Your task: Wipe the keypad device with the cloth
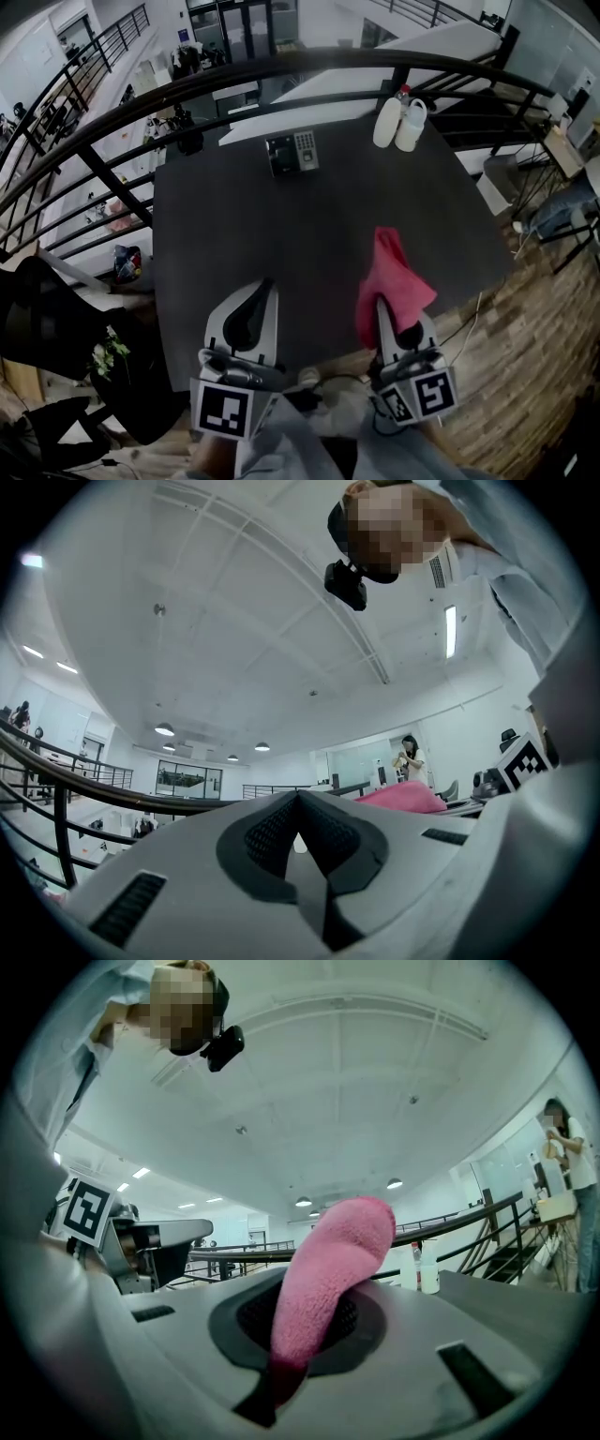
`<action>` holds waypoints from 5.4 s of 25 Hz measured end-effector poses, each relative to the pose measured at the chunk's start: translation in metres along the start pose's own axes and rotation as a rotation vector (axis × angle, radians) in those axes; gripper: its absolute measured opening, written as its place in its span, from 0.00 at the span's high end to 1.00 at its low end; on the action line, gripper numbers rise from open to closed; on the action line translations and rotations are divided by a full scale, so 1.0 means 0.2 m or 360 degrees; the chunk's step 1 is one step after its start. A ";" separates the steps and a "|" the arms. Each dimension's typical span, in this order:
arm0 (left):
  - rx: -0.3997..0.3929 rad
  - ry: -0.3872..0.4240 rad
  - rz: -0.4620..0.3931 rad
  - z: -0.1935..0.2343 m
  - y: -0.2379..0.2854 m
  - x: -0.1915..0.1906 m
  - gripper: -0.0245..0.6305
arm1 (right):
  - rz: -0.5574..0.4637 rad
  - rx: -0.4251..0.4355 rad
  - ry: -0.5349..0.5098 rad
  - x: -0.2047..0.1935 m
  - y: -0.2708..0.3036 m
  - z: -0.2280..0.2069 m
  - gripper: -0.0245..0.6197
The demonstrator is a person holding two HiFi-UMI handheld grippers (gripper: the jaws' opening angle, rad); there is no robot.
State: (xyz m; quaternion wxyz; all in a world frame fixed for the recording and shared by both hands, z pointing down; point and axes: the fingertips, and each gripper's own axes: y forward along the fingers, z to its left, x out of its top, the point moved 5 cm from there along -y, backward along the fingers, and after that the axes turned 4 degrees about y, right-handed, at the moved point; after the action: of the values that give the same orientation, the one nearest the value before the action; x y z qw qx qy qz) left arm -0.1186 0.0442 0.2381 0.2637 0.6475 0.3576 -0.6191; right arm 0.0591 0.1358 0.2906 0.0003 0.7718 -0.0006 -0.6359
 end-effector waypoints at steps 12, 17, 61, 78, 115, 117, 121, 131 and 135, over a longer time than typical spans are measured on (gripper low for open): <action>0.0014 -0.0005 -0.0050 0.02 0.10 0.01 0.96 | 0.0007 -0.0023 -0.0017 0.01 0.04 -0.06 0.91; 0.0043 0.0016 0.0006 0.01 0.15 -0.01 0.96 | 0.0012 0.0012 -0.0005 0.02 0.11 -0.12 0.92; 0.0594 0.0046 0.0226 -0.02 0.92 -0.27 0.96 | 0.0287 0.0539 -0.0078 -0.04 1.02 -0.88 0.92; 0.0599 -0.0054 0.0260 0.29 0.89 -0.42 0.96 | 0.0285 0.0480 -0.0142 -0.16 1.48 -0.74 0.92; 0.0738 -0.0178 0.0317 0.57 0.78 -0.64 0.96 | 0.0463 0.0344 -0.0374 -0.58 2.30 -0.72 0.91; 0.0747 -0.0185 0.0321 0.57 0.76 -0.64 0.96 | 0.0477 0.0347 -0.0382 -0.61 2.33 -0.69 0.91; 0.0761 -0.0186 0.0327 0.58 0.73 -0.64 0.96 | 0.0512 0.0366 -0.0395 -0.67 2.37 -0.62 0.91; 0.0774 -0.0183 0.0324 0.58 0.68 -0.65 0.96 | 0.0588 0.0534 -0.0557 -0.81 2.41 -0.40 0.91; 0.0770 -0.0191 0.0316 0.58 0.67 -0.65 0.96 | 0.0663 0.0613 -0.0631 -0.90 2.39 -0.33 0.91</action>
State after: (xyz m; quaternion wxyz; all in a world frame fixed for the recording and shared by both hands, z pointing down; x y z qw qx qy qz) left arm -0.0811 -0.1463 0.3433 0.1814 0.6857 0.1177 -0.6950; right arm 0.0894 -0.3419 0.4803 -0.0158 0.6024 -0.2782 -0.7480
